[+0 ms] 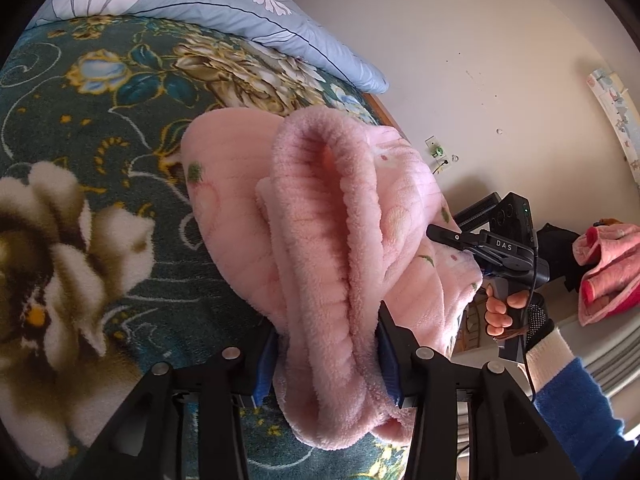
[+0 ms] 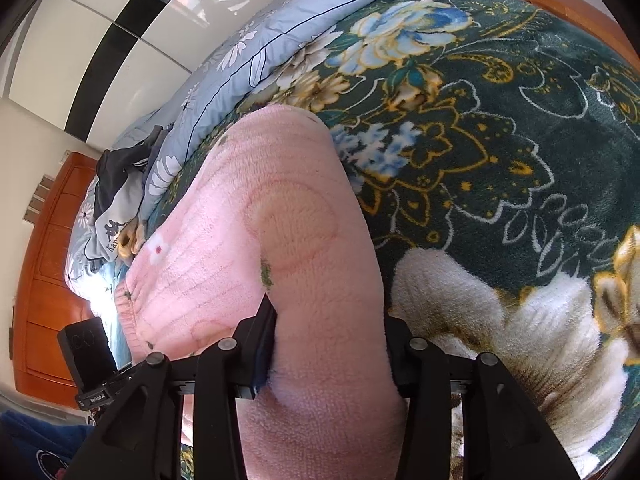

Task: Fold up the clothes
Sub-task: 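Lower the blanket stack onto the bedspread with both grippers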

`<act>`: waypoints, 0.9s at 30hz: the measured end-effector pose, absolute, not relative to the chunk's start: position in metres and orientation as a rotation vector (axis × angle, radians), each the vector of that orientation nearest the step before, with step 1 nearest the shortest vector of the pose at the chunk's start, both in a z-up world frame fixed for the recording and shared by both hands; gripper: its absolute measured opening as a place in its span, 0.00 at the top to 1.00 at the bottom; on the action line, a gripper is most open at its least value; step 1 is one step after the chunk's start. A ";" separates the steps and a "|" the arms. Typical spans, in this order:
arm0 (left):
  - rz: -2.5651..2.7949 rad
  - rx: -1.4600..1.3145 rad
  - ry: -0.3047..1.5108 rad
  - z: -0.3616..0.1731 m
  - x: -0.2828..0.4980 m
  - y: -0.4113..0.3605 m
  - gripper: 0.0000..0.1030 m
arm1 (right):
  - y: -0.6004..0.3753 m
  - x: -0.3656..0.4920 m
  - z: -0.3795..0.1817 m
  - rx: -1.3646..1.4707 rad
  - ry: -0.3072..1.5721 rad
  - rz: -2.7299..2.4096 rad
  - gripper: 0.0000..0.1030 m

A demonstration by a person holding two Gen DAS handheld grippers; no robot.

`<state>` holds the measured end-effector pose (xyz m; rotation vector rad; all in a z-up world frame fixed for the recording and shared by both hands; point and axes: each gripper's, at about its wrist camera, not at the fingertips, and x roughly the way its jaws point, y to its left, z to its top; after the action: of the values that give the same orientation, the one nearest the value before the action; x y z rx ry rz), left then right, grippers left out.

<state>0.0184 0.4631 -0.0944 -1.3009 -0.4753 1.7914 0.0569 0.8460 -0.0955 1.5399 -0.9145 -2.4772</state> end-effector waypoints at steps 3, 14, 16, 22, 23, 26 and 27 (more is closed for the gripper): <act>1.785 -1.319 -0.475 -0.089 0.012 0.457 0.48 | 0.844 0.058 -0.084 1.574 -0.863 -2.513 0.50; 2.011 -1.061 -0.233 -0.007 -0.002 0.460 0.42 | 0.819 0.070 -0.015 1.597 -0.621 -2.736 0.44; 2.006 -1.016 -0.188 0.003 -0.002 0.477 0.42 | 0.799 0.058 -0.009 1.582 -0.527 -2.734 0.44; 1.982 -1.104 -0.141 -0.023 -0.015 0.512 0.42 | 0.759 0.013 -0.024 1.593 -0.374 -2.711 0.44; 1.985 -1.134 -0.135 -0.031 -0.018 0.514 0.42 | 0.757 0.006 -0.030 1.613 -0.357 -2.709 0.44; 1.962 -1.188 -0.179 -0.051 -0.026 0.509 0.42 | 0.758 -0.010 -0.050 1.672 -0.347 -2.714 0.44; 1.954 -1.192 -0.185 -0.054 -0.027 0.508 0.42 | 0.760 -0.013 -0.058 1.690 -0.362 -2.711 0.44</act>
<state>-0.0268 0.5082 -0.0538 -1.1915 -0.1847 1.9539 -0.0126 0.7601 -0.0576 1.6901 -0.3620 -2.7114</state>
